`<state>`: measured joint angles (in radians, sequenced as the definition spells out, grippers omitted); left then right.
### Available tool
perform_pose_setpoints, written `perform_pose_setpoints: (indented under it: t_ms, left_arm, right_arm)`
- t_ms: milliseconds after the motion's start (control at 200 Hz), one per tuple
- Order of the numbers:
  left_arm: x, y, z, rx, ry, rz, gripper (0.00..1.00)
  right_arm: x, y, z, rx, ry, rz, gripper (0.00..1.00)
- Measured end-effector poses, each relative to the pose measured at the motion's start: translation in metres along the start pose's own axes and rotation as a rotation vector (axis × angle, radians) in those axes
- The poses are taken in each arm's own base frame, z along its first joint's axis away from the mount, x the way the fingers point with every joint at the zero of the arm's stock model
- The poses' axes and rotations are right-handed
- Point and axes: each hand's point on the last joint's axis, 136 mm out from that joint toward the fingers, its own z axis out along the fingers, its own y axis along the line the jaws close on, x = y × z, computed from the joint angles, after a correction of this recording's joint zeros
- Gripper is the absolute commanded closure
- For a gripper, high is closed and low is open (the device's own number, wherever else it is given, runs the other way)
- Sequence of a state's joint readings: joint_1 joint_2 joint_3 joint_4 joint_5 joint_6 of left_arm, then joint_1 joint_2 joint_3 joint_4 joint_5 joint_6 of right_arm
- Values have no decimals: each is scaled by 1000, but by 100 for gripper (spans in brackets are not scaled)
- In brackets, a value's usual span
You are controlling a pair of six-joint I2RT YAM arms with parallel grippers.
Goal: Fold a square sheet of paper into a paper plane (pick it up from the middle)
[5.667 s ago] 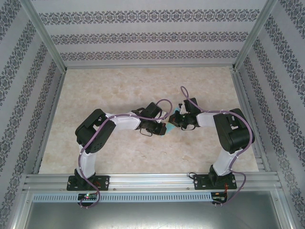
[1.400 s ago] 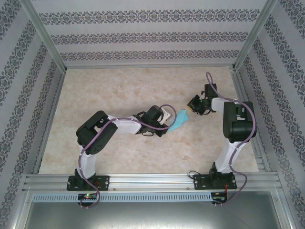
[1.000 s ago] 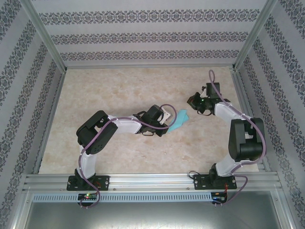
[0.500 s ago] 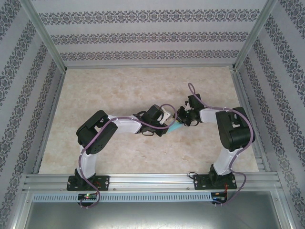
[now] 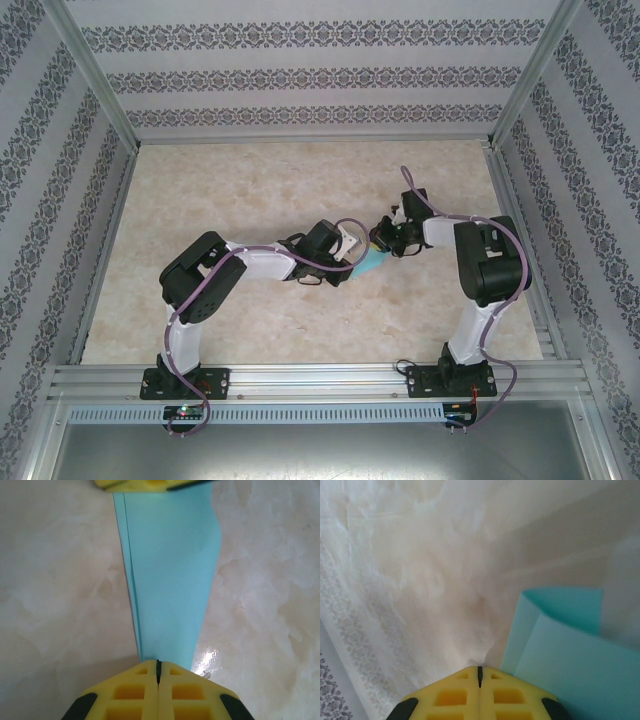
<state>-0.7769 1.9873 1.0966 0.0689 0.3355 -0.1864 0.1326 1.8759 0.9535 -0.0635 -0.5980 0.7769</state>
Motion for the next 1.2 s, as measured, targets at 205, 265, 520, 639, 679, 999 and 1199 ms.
perform_pose_setpoints:
  t_ms: [205,265,520,639,679,999,1199]
  left_arm:
    - [0,0,-1,0,-1,0,96]
    - [1,0,-1,1,-1,-1,96]
    - [4,0,-5,10,7,-7,93]
    - [5,-2,-8,26,24,-21,89]
    - [5,-3,-9,34,34,-28,88]
    - [11,-15,-20,71,152,-128,63]
    - [15,-16,-30,45,191,-156,51]
  right_arm:
    - [-41,-9,-11,1,-105,25,100]
    - [-52,-13,-14,6,-142,29,100]
    - [-69,-15,-19,9,-182,39,100]
    - [-76,-16,-24,10,-203,44,99]
    - [-77,-16,-24,9,-204,43,97]
    - [-56,20,-67,-51,-221,-60,71]
    - [-23,27,-89,-57,-208,-120,60]
